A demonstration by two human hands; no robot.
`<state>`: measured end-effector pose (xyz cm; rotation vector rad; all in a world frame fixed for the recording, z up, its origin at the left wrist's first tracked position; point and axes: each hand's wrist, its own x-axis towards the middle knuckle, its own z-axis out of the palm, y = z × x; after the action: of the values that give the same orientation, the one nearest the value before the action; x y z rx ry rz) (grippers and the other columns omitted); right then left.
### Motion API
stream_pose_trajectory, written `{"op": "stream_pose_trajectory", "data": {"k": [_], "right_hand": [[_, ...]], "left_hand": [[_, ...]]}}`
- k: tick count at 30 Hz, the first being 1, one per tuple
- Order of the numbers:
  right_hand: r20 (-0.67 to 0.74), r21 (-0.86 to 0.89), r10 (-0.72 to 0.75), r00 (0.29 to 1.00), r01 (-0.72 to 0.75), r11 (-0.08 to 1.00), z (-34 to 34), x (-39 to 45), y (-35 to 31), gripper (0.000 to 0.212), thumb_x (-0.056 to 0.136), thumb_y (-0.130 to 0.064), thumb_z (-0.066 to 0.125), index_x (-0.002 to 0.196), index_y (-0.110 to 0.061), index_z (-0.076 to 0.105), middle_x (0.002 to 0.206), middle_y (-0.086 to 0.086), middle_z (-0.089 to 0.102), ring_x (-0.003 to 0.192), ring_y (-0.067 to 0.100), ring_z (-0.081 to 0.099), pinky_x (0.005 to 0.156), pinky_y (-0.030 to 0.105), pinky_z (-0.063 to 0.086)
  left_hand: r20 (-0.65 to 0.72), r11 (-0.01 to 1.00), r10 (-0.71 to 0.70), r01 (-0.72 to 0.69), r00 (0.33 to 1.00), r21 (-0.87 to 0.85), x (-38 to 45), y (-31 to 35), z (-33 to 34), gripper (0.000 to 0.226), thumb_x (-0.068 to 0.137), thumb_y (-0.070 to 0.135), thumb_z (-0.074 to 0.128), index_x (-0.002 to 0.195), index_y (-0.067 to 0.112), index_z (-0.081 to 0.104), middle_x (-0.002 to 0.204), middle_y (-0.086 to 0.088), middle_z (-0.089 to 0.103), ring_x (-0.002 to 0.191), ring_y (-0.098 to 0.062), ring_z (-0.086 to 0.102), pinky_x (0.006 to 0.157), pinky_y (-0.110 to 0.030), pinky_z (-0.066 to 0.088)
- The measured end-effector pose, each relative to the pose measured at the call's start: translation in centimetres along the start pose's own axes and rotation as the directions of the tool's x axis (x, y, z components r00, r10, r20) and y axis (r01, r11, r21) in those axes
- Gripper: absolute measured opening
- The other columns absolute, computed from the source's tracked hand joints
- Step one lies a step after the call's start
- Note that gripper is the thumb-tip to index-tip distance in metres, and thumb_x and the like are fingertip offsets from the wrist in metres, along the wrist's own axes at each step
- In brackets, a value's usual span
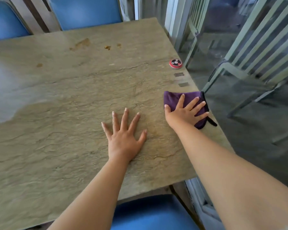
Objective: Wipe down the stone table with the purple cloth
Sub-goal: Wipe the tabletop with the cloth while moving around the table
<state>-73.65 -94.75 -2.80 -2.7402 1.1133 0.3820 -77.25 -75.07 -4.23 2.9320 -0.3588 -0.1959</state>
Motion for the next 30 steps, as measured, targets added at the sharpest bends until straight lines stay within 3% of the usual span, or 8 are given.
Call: {"op": "stream_pose_trajectory", "data": {"k": [6, 10, 12, 14, 18, 20, 25, 30], "right_hand": [[0.044, -0.039, -0.282, 0.958, 0.284, 0.958, -0.2, 2.8, -7.3, 0.075, 0.090, -0.069, 0.020, 0.151, -0.033, -0.006, 0.158, 0.013, -0.020, 0.142, 0.039, -0.024, 0.109, 0.064, -0.015], [0.130, -0.004, -0.692, 0.710, 0.699, 0.715, -0.1, 3.2, -10.2, 0.057, 0.098, -0.049, 0.031, 0.149, -0.043, 0.007, 0.161, -0.004, -0.014, 0.146, 0.023, -0.020, 0.115, 0.053, -0.013], [0.134, 0.043, -0.789, 0.600, 0.792, 0.609, -0.5, 4.6, -10.3, 0.055, 0.098, -0.043, 0.037, 0.148, -0.044, 0.015, 0.161, -0.009, -0.007, 0.147, 0.017, -0.014, 0.116, 0.048, -0.011], [0.087, 0.045, -0.758, 0.646, 0.758, 0.651, -1.0, 6.6, -10.2, 0.055, 0.098, -0.044, 0.037, 0.149, -0.043, 0.015, 0.162, -0.007, -0.004, 0.148, 0.017, -0.010, 0.116, 0.046, -0.008], [0.037, -0.031, -0.450, 0.892, 0.451, 0.892, -1.0, 7.7, -11.7, 0.060, 0.098, -0.053, 0.021, 0.151, -0.036, 0.000, 0.161, -0.001, -0.014, 0.146, 0.025, -0.017, 0.114, 0.053, -0.011], [0.051, -0.062, -0.478, 0.877, 0.480, 0.875, -0.3, 5.9, -12.6, 0.060, 0.097, -0.055, 0.018, 0.151, -0.036, -0.002, 0.160, -0.001, -0.017, 0.145, 0.026, -0.020, 0.114, 0.055, -0.013], [0.116, -0.109, -0.691, 0.714, 0.700, 0.706, 1.7, -1.0, -10.2, 0.061, 0.097, -0.058, 0.016, 0.150, -0.038, -0.006, 0.158, -0.006, -0.023, 0.144, 0.020, -0.024, 0.116, 0.051, -0.013], [0.121, -0.134, -0.626, 0.771, 0.637, 0.759, 2.7, -6.7, -5.7, 0.063, 0.096, -0.059, 0.015, 0.150, -0.035, -0.008, 0.157, -0.004, -0.026, 0.143, 0.021, -0.027, 0.115, 0.050, -0.015]], "left_hand": [[-0.045, 1.000, -0.016, 0.016, 0.999, -0.004, 0.2, -0.1, 0.3, 0.079, 0.086, 0.075, 0.019, 0.153, 0.038, 0.003, 0.162, 0.010, -0.007, 0.147, -0.023, -0.021, 0.114, -0.063, -0.008], [-0.044, 0.998, -0.056, 0.056, 0.997, 0.000, 0.2, 0.0, 0.3, 0.089, 0.085, 0.075, 0.020, 0.155, 0.024, -0.003, 0.163, 0.001, -0.012, 0.147, -0.020, -0.021, 0.116, -0.060, -0.007], [-0.027, 0.998, -0.063, 0.064, 0.998, 0.007, 0.2, 0.0, 0.2, 0.091, 0.085, 0.075, 0.018, 0.155, 0.022, -0.005, 0.162, 0.000, -0.014, 0.146, -0.019, -0.023, 0.116, -0.060, -0.008], [-0.022, 0.998, -0.061, 0.061, 0.998, 0.005, 0.3, 0.0, 0.1, 0.091, 0.085, 0.075, 0.017, 0.155, 0.021, -0.004, 0.162, 0.000, -0.014, 0.146, -0.019, -0.023, 0.115, -0.060, -0.009], [-0.022, 0.998, -0.057, 0.057, 0.998, -0.003, 0.4, 0.0, 0.2, 0.092, 0.084, 0.074, 0.018, 0.155, 0.021, -0.006, 0.162, 0.000, -0.016, 0.145, -0.019, -0.026, 0.114, -0.061, -0.010], [-0.050, 0.998, -0.054, 0.053, 0.997, -0.039, 0.4, -0.1, 0.2, 0.090, 0.085, 0.072, 0.020, 0.154, 0.022, -0.009, 0.162, 0.001, -0.014, 0.146, -0.019, -0.024, 0.114, -0.061, -0.011], [-0.166, 0.937, -0.082, 0.019, 0.983, -0.350, 0.3, -0.6, -0.1, 0.079, 0.087, 0.056, 0.024, 0.155, 0.024, -0.001, 0.162, 0.004, -0.003, 0.149, -0.011, -0.010, 0.118, -0.052, -0.013], [-0.150, 0.764, -0.153, 0.021, 0.977, -0.645, -0.7, -3.2, -1.0, 0.063, 0.091, 0.034, 0.041, 0.149, 0.015, 0.027, 0.153, -0.003, 0.026, 0.144, -0.019, 0.024, 0.120, -0.038, 0.018]]}}
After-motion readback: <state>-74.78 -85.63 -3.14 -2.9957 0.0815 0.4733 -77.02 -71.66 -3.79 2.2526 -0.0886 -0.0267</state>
